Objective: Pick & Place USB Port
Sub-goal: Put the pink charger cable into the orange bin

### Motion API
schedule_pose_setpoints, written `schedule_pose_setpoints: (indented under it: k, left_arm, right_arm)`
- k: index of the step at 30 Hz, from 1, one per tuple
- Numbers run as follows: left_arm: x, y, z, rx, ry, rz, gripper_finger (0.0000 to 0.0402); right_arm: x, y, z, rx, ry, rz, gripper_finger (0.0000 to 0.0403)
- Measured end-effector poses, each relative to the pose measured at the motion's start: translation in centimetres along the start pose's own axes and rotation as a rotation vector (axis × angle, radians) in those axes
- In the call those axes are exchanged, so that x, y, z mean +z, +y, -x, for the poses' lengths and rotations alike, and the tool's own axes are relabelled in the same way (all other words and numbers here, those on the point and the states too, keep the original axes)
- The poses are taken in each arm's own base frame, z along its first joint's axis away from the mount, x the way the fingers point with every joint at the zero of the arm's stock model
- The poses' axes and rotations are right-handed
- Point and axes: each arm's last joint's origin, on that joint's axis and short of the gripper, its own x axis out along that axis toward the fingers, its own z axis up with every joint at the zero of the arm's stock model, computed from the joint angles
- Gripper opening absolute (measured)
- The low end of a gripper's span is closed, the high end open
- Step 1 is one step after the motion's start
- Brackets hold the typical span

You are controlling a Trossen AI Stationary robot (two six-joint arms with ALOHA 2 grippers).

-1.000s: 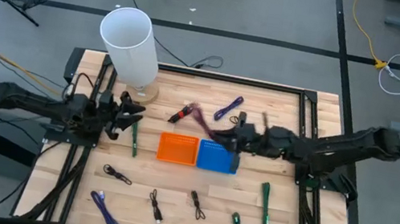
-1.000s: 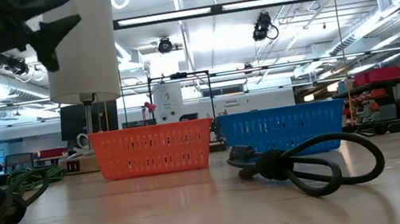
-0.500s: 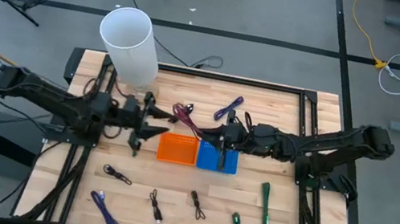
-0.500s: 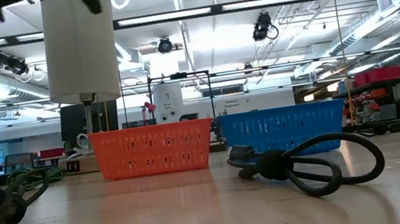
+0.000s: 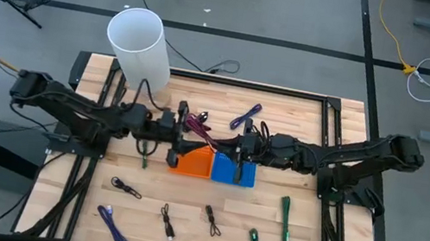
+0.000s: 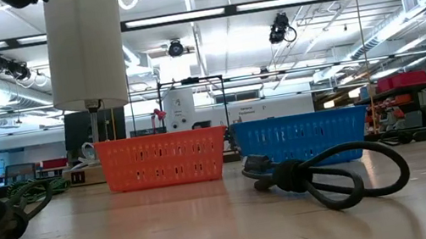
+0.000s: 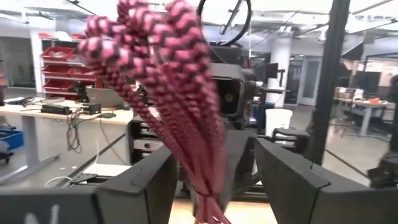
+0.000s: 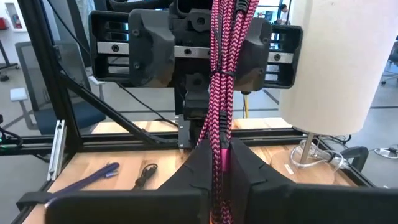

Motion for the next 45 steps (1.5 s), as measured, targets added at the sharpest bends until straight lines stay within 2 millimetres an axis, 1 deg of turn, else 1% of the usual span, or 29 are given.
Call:
schedule_pose_setpoints:
  k: [2,3,5,7,8,12,17,23,26,28,32,35,42,45]
  left_arm:
    - [-0.2,0.1,-0.1,0.022,0.008,-0.002,0.0185]
    - [-0.2,0.1,-0.1,0.025,0.008,-0.002,0.0165]
    - [-0.2,0.1,-0.1,0.027,0.01,-0.003,0.0109]
    - [-0.1,0.1,0.0,0.022,0.011,-0.017,0.004]
    - [-0.1,0.1,0.0,0.023,0.01,-0.026,0.0028]
    - [-0.3,0.2,0.0,0.045,0.029,-0.038,0.0028]
    - [-0.4,0.3,0.4,0.083,0.102,-0.076,0.0028]
    - [0.1,0.9,2.0,0.198,0.217,-0.11,0.0028]
    - [0.4,1.1,3.0,0.225,0.276,-0.073,0.0028]
    - [0.0,1.2,3.5,0.23,0.347,-0.025,0.0028]
    - [-1.7,1.3,4.4,0.267,0.524,0.045,0.0028]
    - [-3.1,1.4,4.4,0.285,0.619,0.096,0.0028]
    - [-4.9,1.0,3.8,0.187,0.721,0.135,0.0028]
    - [-5.6,1.0,3.8,0.18,0.766,0.158,0.0028]
  right_arm:
    - [0.0,0.0,0.0,0.0,0.005,0.001,0.0025]
    - [-0.1,0.0,0.0,-0.001,0.01,0.002,0.0025]
    - [-0.1,0.0,0.0,-0.001,0.015,0.005,0.0024]
    - [-0.2,0.0,0.0,-0.009,0.017,0.008,0.0022]
    - [-0.2,0.0,0.0,-0.006,0.015,0.008,0.0022]
    - [-0.2,-0.1,0.0,-0.008,0.023,0.009,0.0035]
    - [-0.5,-0.1,0.0,-0.015,0.047,0.014,0.0059]
    - [-0.6,-0.2,0.0,-0.054,0.064,0.02,0.0075]
    - [-0.8,-0.2,0.1,-0.057,0.082,0.031,0.0076]
    - [-0.8,-0.2,0.0,-0.062,0.083,0.039,0.0075]
    - [-0.8,-0.2,0.0,-0.061,0.084,0.057,0.0072]
    - [-0.8,-0.2,0.0,-0.061,0.084,0.061,0.0073]
    - [-0.8,-0.3,0.0,-0.064,0.079,0.06,0.0073]
    - [-0.8,-0.3,0.0,-0.064,0.079,0.06,0.0072]
